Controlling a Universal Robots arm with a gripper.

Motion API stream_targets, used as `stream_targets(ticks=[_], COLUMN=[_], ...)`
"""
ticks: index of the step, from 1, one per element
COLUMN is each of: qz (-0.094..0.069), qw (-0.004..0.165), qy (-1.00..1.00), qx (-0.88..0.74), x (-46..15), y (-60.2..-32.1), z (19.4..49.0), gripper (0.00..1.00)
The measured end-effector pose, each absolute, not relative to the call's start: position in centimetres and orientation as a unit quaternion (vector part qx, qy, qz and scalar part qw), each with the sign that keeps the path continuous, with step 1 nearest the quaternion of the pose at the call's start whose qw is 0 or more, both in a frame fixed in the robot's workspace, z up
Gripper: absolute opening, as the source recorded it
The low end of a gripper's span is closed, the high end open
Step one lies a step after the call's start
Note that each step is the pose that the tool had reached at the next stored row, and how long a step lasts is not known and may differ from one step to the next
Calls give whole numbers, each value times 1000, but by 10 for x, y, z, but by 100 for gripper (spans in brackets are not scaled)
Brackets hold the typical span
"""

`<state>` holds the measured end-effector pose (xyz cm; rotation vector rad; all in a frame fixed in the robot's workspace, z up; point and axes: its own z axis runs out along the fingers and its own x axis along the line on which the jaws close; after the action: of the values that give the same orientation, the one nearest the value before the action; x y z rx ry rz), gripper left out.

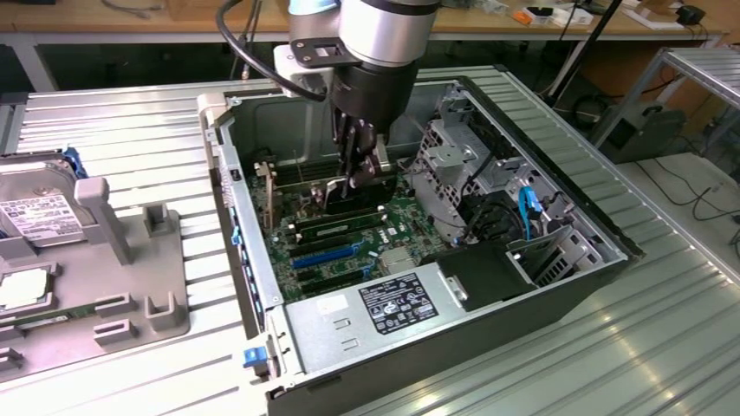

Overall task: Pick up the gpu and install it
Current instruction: 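Insert the gpu into the slot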

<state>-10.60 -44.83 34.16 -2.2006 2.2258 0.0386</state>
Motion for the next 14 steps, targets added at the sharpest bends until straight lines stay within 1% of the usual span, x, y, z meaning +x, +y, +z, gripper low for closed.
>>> stream_targets(ticks=[3,14], qz=[12,11], qw=[6,8], qy=[711,711], qx=[-703,-703], x=[-106,-107], y=[-449,-456], z=[341,317], gripper=[27,27])
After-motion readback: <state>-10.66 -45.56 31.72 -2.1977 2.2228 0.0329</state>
